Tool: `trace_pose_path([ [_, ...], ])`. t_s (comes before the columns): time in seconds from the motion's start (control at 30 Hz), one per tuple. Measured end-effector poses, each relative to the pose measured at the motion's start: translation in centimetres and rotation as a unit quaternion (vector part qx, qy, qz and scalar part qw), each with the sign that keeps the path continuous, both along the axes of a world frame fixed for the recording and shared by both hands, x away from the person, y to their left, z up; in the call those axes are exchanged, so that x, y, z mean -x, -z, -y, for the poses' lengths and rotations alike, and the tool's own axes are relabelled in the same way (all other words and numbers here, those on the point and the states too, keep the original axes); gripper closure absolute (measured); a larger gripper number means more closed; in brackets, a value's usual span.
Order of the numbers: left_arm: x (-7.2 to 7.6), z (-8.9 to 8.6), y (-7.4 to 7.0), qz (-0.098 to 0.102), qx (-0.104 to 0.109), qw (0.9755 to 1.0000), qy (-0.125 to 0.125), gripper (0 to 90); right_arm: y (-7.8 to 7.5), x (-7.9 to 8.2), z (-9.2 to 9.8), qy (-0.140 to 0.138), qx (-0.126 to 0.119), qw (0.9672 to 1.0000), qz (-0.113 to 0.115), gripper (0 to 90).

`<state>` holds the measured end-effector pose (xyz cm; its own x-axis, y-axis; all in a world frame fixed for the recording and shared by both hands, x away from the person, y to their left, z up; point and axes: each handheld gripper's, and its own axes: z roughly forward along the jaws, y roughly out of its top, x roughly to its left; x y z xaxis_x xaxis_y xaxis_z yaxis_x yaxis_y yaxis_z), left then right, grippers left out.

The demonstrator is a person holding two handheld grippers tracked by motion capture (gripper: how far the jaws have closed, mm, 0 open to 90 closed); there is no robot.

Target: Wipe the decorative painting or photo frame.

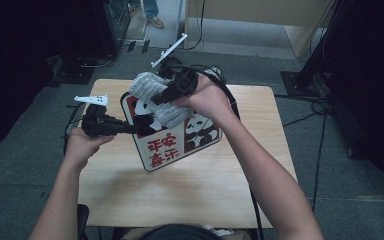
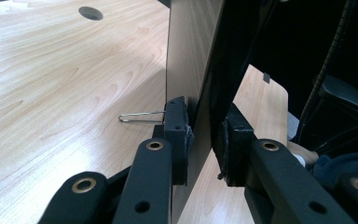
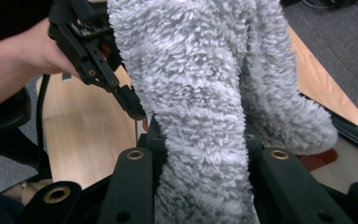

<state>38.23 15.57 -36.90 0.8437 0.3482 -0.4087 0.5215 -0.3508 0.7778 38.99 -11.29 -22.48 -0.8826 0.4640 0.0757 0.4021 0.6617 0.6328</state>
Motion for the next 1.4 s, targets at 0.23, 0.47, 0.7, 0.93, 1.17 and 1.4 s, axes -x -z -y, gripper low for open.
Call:
trace_pose_path([
  [0.23, -0.1, -0.1, 0.0, -0.002, -0.001, 1.0000, 0.003, 76.6, 1.3, -0.1, -0.7, -0.005, 0.013, 0.9999, -0.009, 68.1],
  [0.47, 0.0, 0.0, 0.0, 0.000, -0.003, 1.0000, 0.004, 76.6, 2.9, 0.0, -0.4, -0.004, 0.008, 0.9998, -0.016, 68.1],
  [0.7, 0.1, 0.0, 0.0, 0.001, -0.006, 1.0000, 0.004, 76.8, 4.4, 0.1, -0.4, -0.010, 0.002, 0.9996, -0.027, 68.0],
  [0.93, 0.1, 0.1, -0.1, 0.002, -0.006, 1.0000, 0.005, 76.8, 5.9, 0.3, -0.3, -0.013, 0.002, 0.9993, -0.036, 67.9],
  [1.17, 0.1, 0.1, 0.0, 0.002, -0.006, 1.0000, 0.005, 76.7, 6.9, 0.5, -0.1, -0.016, -0.003, 0.9992, -0.036, 67.9],
  [1.4, 0.1, 0.1, 0.0, 0.001, -0.006, 1.0000, 0.006, 76.6, 8.2, 0.9, 0.0, -0.018, -0.001, 0.9991, -0.038, 67.8],
])
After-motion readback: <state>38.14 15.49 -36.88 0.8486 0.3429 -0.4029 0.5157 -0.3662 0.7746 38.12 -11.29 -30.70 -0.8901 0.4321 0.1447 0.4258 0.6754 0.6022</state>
